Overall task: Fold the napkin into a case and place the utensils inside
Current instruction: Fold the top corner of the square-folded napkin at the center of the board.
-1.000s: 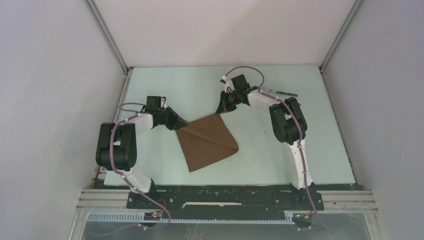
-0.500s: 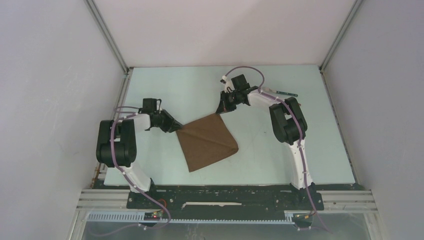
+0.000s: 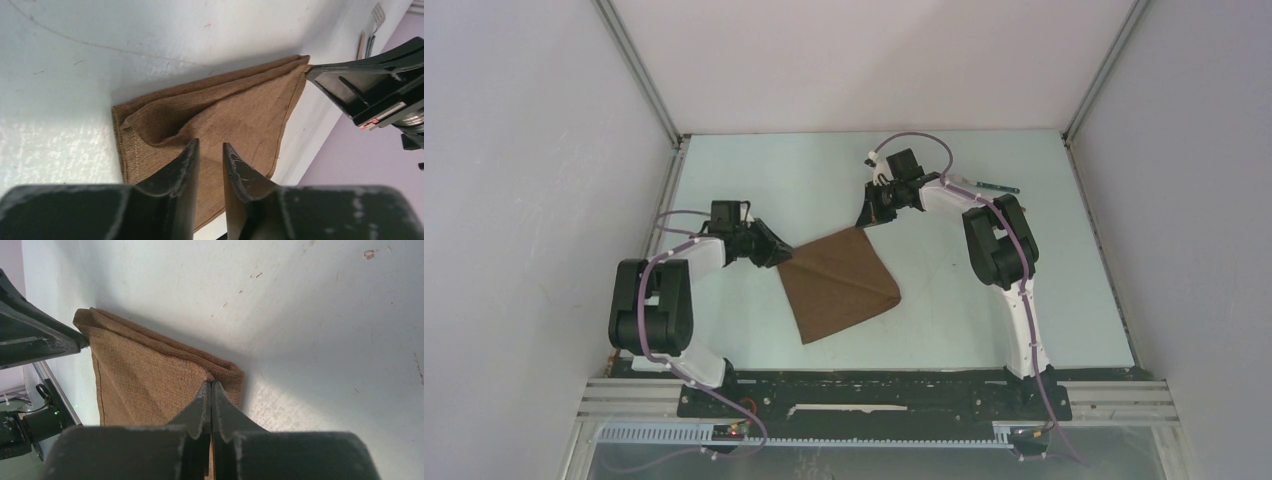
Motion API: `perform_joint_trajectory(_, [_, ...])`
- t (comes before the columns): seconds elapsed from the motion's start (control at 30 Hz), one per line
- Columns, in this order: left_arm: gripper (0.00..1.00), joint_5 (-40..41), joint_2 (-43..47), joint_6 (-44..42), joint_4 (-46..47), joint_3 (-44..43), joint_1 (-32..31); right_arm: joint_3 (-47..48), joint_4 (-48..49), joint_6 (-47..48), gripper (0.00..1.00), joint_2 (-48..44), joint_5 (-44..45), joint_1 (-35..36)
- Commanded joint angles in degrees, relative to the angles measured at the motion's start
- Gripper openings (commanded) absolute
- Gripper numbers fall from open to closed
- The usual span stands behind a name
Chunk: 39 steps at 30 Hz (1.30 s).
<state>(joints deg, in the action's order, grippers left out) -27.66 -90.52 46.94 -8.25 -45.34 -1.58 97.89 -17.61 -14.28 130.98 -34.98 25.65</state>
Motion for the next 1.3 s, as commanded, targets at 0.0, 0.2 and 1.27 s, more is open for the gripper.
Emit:
perform_joint_trajectory(0.0, [0.25, -3.0, -2.3, 2.1, 4.5, 1.4, 0.2, 2.3, 0.9, 0.2, 0.0, -0.6, -0.2, -0.3])
perform_joint_trajectory(0.2, [0.26, 0.1, -6.7, 2.0, 5.4, 0.7, 3.3, 2.2, 0.7, 0.1, 0.0, -0.5, 0.5, -0.3])
perform_joint_trajectory(1.27, [0.57, -4.4, -2.3, 2.0, 5.7, -0.3, 2.5, -1.1, 4.2, -1.6, 0.0, -2.8, 3.5, -0.4])
